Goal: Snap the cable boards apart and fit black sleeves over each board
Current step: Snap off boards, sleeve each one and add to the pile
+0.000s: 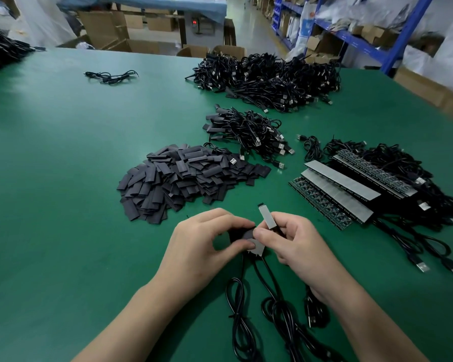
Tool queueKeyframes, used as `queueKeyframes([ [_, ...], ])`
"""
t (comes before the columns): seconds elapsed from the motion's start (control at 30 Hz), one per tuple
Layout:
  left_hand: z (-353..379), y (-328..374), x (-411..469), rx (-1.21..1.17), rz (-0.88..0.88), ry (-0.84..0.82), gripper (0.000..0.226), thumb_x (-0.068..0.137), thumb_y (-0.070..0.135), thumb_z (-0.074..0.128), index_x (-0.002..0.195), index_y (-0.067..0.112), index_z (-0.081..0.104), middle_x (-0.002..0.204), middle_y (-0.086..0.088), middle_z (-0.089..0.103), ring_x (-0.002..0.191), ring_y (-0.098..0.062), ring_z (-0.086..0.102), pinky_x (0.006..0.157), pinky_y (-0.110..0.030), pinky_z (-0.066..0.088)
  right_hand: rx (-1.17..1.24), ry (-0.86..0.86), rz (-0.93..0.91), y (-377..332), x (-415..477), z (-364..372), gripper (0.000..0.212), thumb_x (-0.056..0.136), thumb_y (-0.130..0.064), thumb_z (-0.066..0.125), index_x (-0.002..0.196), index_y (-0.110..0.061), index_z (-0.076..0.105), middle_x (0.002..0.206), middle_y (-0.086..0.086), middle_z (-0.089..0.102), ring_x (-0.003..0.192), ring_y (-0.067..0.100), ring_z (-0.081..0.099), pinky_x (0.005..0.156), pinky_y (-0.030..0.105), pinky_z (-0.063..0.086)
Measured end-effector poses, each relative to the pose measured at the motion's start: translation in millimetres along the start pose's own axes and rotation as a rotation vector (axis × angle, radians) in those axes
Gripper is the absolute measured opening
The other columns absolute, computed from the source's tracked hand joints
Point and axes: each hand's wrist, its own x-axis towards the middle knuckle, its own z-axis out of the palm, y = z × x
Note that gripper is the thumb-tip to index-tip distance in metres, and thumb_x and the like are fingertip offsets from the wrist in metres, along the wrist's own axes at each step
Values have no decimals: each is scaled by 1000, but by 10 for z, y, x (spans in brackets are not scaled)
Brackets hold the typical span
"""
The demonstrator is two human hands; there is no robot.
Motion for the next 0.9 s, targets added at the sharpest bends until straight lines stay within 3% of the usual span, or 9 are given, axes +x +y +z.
queueKeyframes([
  [0.33,-5,-31,25,-158,-148,30,21,79,23,87,99,27,81,95,23,75,95,-6,70,83,-26,52,147,-61,61,-36,-11,-30,13,91,-35,68,90,-25,76,58,-17,43,50,8,25,48,20,22],
  [0.57,7,-59,5,-224,-179,-6,21,79,22,86,98,31,80,96,21,76,97,-8,71,86,-29,52,139,-66,53,0,-1,-16,11,87,-38,72,87,-28,76,61,-14,48,48,4,29,46,14,27],
  [0.7,10,-75,4,-244,-199,-27,21,80,22,86,97,32,80,96,19,76,97,-10,71,87,-33,53,140,-71,52,20,7,-32,24,79,-48,74,90,-28,77,62,-14,48,49,3,30,46,15,28],
  [0.9,2,-77,9,-313,-221,-40,18,79,28,84,95,33,80,95,15,78,95,-14,73,89,-34,55,118,-76,60,32,16,-50,26,79,-50,73,90,-28,76,61,-15,48,50,4,30,47,15,29],
])
